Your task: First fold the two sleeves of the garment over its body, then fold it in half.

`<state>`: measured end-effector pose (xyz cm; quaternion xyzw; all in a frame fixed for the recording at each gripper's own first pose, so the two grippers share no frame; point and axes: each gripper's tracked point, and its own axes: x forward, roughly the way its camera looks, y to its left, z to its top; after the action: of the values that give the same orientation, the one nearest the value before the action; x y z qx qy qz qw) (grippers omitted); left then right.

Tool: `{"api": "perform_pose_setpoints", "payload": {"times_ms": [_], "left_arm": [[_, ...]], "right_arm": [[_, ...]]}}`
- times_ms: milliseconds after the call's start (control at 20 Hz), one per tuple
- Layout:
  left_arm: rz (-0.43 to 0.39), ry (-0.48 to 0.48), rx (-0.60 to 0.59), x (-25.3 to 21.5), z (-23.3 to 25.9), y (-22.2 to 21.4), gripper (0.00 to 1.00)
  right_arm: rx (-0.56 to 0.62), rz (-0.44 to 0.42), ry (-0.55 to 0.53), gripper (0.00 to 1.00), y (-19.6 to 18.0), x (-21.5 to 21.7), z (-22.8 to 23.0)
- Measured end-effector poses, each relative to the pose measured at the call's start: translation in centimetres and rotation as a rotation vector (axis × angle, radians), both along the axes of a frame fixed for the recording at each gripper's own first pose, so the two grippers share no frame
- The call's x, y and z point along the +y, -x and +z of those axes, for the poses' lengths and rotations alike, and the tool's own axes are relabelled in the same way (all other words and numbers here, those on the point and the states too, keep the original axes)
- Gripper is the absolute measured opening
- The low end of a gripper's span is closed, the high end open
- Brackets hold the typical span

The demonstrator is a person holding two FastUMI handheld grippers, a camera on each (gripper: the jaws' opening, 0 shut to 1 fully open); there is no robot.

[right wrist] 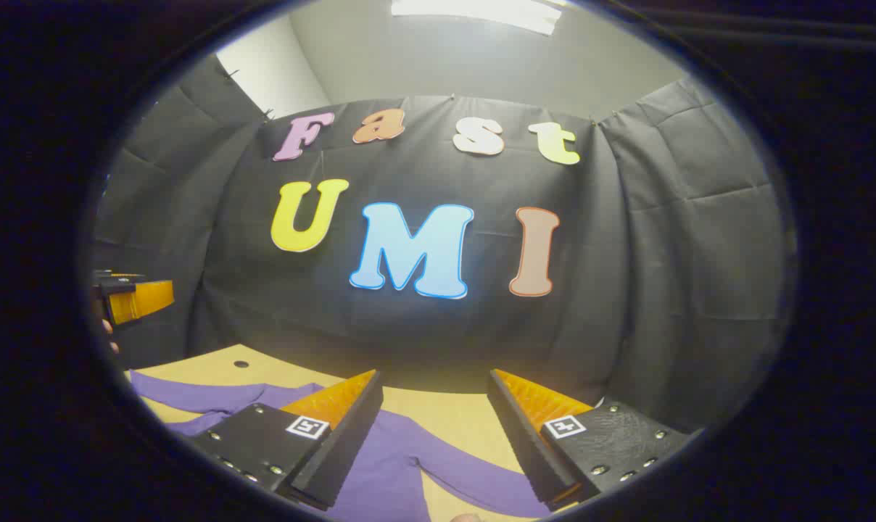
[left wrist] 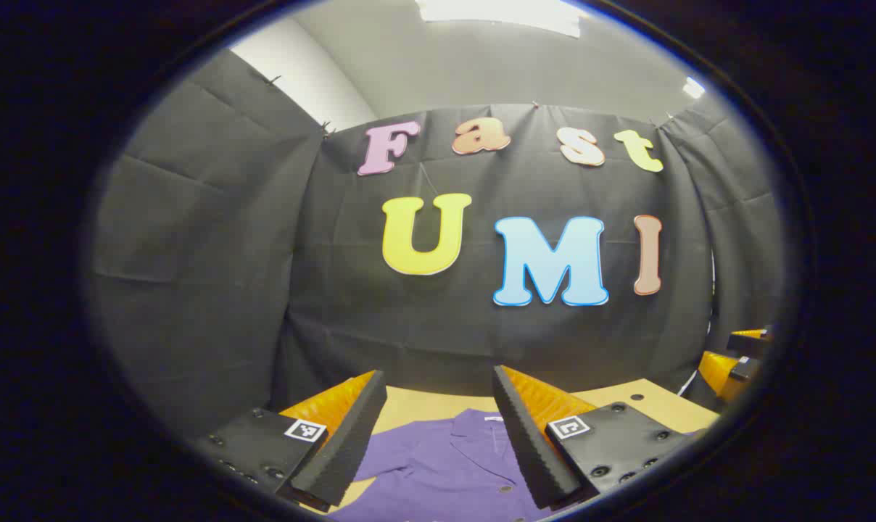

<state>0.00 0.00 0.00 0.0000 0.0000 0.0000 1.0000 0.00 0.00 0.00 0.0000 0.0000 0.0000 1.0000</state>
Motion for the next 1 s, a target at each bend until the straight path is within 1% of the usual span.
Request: {"api": "perform_pose_setpoints", "payload": {"times_ms": [50,100,200,250,300,350,450,500,550,750,850,1000], "left_arm": [[-0.013,-0.027,0.008,0.2,0.0,-0.6,0.94],[-0.032,-0.036,-0.001,0.3,0.4,-1.0,0.94],[-0.061,-0.024,-0.021,0.0,1.0,-1.6,0.94],[-0.075,-0.024,-0.018,-0.2,1.0,-1.8,0.94],[-0.084,-0.025,-0.010,-0.3,0.8,-2.1,0.94],[-0.092,-0.025,-0.012,-0.6,0.9,-2.2,0.94],[-0.106,-0.013,-0.015,-0.8,1.1,-2.3,0.94],[-0.115,-0.011,-0.010,-1.0,0.9,-2.3,0.94],[-0.119,-0.011,-0.004,-1.2,0.9,-2.3,0.94],[-0.120,0.002,0.011,-1.2,0.7,-2.4,0.94],[-0.121,0.001,0.013,-1.3,0.8,-2.3,0.95],[-0.117,-0.007,0.009,-1.2,1.0,-2.3,0.94]], "right_arm": [[0.021,-0.028,-0.013,0.92,0.0,-0.3,-0.2],[0.018,-0.034,-0.021,0.92,0.1,0.0,0.0],[0.003,-0.041,-0.034,0.92,0.3,0.4,0.3],[0.024,-0.059,-0.048,0.92,0.2,0.2,-0.5],[0.052,-0.067,-0.063,0.94,0.3,0.2,-0.9],[0.065,-0.066,-0.076,0.92,0.5,0.4,-1.2],[0.074,-0.070,-0.082,0.92,0.5,0.6,-1.1],[0.085,-0.082,-0.077,0.94,0.4,0.4,-1.2],[0.086,-0.095,-0.075,0.92,0.5,0.1,-1.3],[0.096,-0.097,-0.078,0.92,0.6,0.3,-1.3],[0.104,-0.092,-0.079,0.92,0.6,0.5,-1.4],[0.114,-0.087,-0.072,0.92,0.5,0.5,-1.7]]}}
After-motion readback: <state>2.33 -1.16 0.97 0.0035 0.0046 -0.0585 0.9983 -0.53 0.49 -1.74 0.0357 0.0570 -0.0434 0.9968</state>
